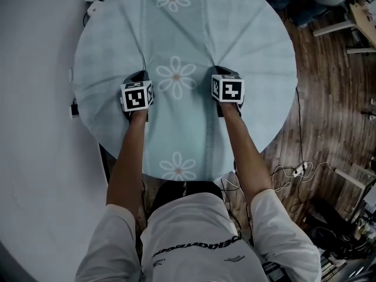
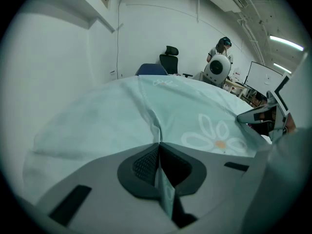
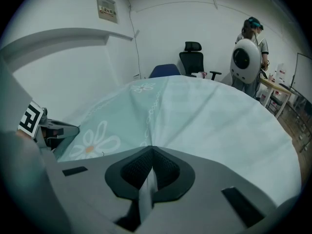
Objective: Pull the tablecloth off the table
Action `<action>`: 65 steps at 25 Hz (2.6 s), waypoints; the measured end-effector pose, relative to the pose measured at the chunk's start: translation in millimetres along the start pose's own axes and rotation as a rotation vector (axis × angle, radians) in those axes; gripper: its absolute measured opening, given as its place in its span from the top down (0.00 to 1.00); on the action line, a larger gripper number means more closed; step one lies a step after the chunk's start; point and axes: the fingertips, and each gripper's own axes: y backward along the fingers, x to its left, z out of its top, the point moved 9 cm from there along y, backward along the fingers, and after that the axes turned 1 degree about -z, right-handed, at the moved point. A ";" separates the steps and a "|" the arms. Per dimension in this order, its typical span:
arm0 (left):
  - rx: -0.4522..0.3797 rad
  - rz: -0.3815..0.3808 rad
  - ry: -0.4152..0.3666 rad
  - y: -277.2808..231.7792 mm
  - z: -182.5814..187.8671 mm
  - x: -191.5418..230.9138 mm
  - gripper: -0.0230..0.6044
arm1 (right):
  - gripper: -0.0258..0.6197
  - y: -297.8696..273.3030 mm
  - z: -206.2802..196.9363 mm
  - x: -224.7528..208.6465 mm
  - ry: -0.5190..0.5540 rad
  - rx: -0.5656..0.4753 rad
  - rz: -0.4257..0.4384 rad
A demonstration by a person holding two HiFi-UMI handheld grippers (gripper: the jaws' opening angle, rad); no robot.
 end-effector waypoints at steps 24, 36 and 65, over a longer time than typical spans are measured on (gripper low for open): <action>-0.182 -0.042 0.023 157.3 -47.7 -26.0 0.94 | 0.91 144.0 -60.3 47.8 -0.092 -0.192 0.044; -0.247 -0.087 -0.011 255.6 -85.2 -43.6 0.94 | 0.91 235.6 -100.6 82.7 -0.094 -0.242 0.032; -0.476 0.009 0.001 446.5 -158.1 -112.8 0.94 | 0.91 422.7 -182.3 126.4 0.016 -0.501 0.061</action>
